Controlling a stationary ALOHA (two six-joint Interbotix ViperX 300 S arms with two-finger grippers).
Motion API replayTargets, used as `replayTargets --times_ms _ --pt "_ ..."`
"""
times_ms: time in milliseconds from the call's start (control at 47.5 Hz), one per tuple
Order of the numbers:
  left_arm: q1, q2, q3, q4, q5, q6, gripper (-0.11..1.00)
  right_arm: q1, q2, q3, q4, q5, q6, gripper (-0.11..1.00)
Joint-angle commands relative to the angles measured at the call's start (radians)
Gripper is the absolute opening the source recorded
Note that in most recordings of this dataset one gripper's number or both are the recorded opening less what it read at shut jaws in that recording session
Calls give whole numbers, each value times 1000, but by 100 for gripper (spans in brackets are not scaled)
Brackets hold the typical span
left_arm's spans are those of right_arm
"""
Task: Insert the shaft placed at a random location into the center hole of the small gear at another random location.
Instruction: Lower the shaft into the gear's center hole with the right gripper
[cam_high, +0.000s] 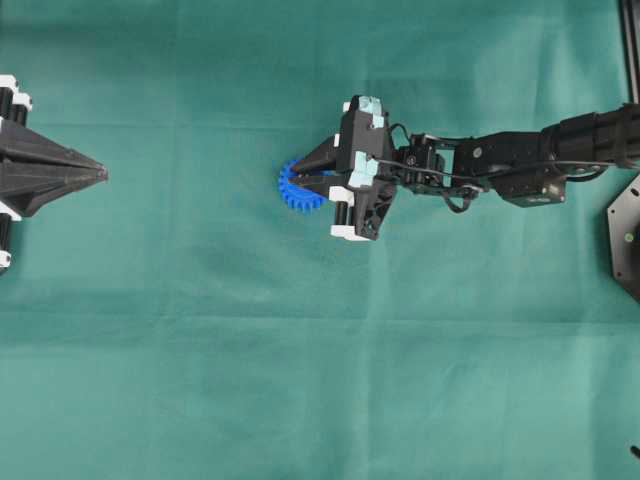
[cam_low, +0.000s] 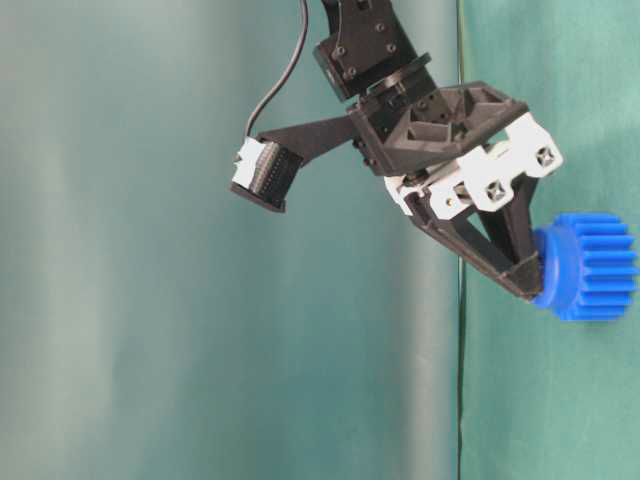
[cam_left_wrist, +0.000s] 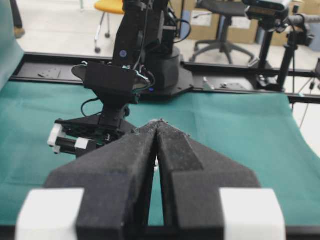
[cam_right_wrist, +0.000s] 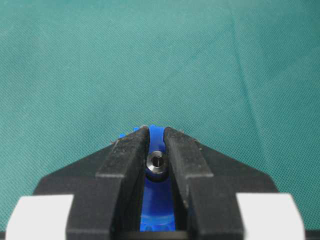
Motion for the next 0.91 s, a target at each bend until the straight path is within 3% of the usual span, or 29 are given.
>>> replayTargets --times_ms 0,253,316,421,485,885 --pt "0 5 -9 0 -9 2 -1 -2 -15 -17 2 -12 2 14" --pt "0 5 -9 0 -9 2 -1 -2 -15 -17 3 -12 5 17" --pt "0 3 -9 -2 -9 2 -1 -2 -15 -18 3 -15 5 30" --pt "0 3 -11 -2 -9 2 -1 -2 -15 -20 3 -26 5 61" --pt "0 5 -11 0 -9 2 -1 -2 -17 -23 3 -35 6 73" --pt "0 3 -12 -2 -9 2 -1 -2 -163 -23 0 3 3 72"
